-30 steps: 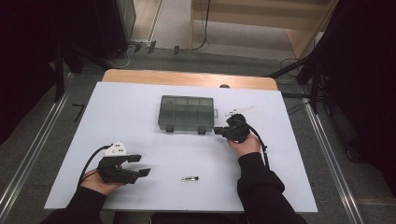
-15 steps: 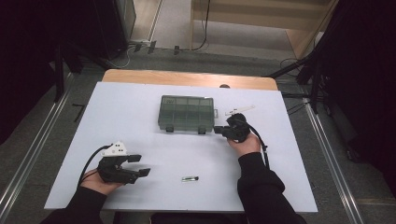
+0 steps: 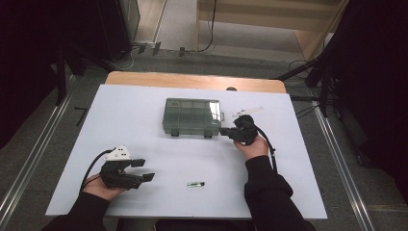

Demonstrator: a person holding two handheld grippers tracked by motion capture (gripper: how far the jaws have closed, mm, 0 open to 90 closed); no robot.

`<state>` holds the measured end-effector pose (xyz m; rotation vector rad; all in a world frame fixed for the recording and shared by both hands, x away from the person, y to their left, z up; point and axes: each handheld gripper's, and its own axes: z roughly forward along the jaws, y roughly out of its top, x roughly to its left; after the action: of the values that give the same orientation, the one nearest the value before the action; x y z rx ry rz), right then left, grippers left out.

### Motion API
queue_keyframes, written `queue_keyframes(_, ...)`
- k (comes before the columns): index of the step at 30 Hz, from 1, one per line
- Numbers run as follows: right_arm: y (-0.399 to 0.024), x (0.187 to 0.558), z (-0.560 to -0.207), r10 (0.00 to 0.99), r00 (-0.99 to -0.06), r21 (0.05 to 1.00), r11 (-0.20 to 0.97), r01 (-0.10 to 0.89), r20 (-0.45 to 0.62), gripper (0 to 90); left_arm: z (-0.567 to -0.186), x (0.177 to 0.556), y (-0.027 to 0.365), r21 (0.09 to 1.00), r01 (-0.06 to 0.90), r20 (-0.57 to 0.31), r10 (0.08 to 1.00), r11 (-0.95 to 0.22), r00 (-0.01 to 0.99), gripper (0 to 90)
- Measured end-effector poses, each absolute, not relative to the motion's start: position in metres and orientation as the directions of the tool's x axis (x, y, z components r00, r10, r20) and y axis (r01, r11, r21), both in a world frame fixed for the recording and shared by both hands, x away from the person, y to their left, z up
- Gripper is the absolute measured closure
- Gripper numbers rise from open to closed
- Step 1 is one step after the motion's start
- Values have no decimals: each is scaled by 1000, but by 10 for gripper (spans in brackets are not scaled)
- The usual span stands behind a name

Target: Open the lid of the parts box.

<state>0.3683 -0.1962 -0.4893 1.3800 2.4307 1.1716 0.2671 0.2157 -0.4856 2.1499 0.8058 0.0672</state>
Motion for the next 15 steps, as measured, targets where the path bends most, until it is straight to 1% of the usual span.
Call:
queue_keyframes(11,-197,371,-482,759,-598,688,289,665,258,900,-489,284,221,720,549,-237,592,-425,770,321)
queue_keyframes(15,-196,375,-480,753,-603,690,290,663,262,900,-489,287,220,714,548,-230,594,-435,771,321)
